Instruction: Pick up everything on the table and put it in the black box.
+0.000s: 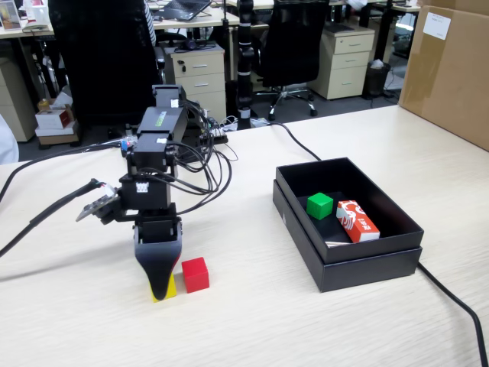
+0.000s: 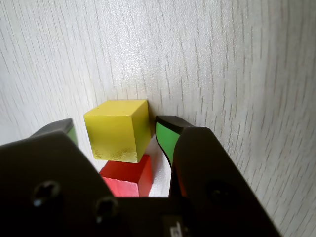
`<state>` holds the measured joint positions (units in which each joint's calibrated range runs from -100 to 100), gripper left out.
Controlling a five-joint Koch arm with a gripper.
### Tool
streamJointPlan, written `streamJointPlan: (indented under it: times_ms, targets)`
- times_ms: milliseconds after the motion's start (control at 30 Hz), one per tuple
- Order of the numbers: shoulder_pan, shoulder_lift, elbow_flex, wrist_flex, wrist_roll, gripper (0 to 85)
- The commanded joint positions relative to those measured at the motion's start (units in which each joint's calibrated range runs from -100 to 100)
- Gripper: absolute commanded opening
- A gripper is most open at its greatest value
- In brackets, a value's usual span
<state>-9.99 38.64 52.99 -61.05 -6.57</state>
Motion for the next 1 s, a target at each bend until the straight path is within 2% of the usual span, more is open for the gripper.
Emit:
streamJointPlan:
  times_ms: [0, 167, 433, 533, 700, 967]
  targets:
    - [-0.15, -0.60, 4.22, 2.00, -0.59, 26.1]
    - [-0.63, 0.54, 8.30, 2.09, -0.63, 1.1]
    - [-0.83, -8.75, 7.21, 1.83, -0.29, 0.9]
    - [-0.34, -25.16, 0.95, -1.97, 1.07, 0.8]
    - [1.27, -47.07, -14.82, -2.23, 1.61, 0.8]
    - [5.18, -72.55, -37.58, -2.23, 2.25, 0.9]
